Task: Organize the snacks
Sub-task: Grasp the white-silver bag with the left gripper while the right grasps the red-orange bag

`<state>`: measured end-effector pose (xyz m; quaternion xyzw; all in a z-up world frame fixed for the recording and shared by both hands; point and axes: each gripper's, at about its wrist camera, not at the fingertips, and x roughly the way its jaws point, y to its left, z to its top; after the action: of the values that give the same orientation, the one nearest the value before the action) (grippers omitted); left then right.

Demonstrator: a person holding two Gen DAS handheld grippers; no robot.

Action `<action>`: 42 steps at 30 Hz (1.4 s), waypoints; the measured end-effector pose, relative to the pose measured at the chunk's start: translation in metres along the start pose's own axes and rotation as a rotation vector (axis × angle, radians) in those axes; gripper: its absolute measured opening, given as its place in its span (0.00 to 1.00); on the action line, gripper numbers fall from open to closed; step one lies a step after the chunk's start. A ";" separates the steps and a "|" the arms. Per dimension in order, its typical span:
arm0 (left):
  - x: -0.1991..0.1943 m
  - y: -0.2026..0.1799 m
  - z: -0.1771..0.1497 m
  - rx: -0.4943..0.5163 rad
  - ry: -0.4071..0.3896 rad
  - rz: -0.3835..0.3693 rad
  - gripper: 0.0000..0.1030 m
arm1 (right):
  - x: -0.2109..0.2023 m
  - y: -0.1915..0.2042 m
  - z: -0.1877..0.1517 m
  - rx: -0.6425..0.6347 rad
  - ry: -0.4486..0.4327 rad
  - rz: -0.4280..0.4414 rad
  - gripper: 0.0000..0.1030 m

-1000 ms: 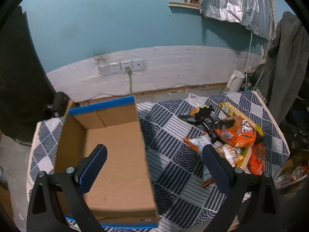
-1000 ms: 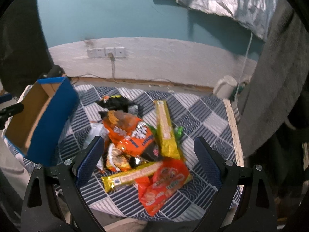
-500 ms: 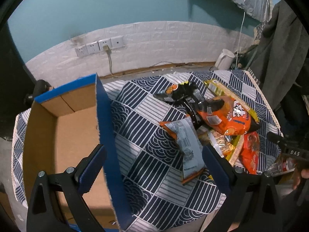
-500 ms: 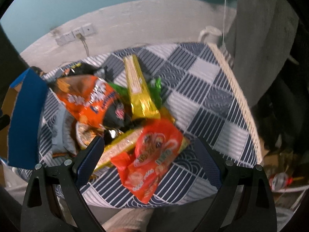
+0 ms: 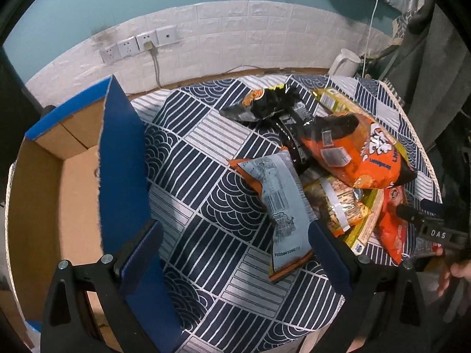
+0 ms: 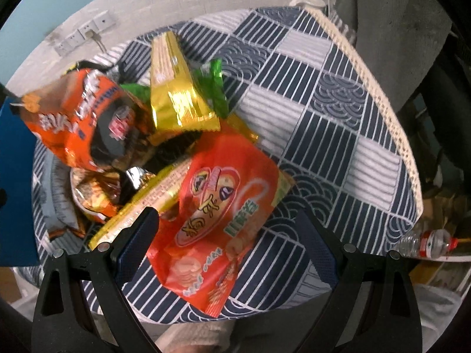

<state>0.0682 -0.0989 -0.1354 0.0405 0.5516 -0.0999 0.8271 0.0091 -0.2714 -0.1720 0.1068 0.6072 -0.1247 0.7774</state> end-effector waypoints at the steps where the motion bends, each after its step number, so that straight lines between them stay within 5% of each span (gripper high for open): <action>1: 0.002 0.000 0.001 0.002 0.005 0.000 0.97 | 0.004 0.000 -0.001 0.000 0.008 -0.007 0.90; 16: 0.027 -0.016 0.010 0.031 0.056 0.001 0.97 | 0.020 -0.029 -0.004 -0.058 0.071 -0.129 0.90; 27: 0.039 -0.026 0.022 0.006 0.084 -0.033 0.97 | 0.016 -0.046 0.009 0.057 0.030 -0.029 0.90; 42: 0.074 -0.033 0.033 -0.025 0.138 -0.035 0.97 | 0.059 -0.044 0.023 -0.026 0.074 -0.107 0.88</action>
<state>0.1181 -0.1461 -0.1890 0.0273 0.6090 -0.1043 0.7858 0.0291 -0.3244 -0.2245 0.0688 0.6420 -0.1542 0.7479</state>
